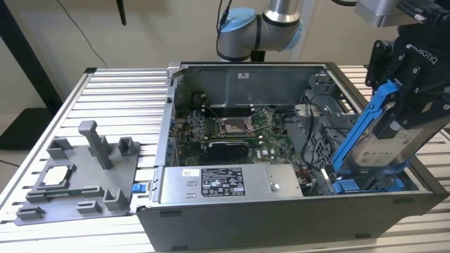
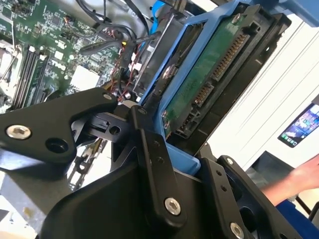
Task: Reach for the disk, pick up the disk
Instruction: 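Pick up the disk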
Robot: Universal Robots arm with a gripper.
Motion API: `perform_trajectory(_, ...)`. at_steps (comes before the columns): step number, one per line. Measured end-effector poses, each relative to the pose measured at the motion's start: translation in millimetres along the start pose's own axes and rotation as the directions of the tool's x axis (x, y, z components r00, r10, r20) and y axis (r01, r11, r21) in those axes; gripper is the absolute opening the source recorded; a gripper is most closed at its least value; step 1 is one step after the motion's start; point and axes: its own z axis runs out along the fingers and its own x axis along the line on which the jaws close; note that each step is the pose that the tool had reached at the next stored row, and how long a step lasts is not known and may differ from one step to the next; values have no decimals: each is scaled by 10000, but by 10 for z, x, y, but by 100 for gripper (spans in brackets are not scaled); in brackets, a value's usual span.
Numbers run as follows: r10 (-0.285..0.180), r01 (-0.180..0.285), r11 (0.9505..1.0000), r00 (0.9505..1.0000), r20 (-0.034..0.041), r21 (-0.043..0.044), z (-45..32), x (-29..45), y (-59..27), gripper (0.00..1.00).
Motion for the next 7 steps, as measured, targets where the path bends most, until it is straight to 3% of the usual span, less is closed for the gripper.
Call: perform_trajectory(7,-1,1,10000,10000,0,0,10,0,0,0)
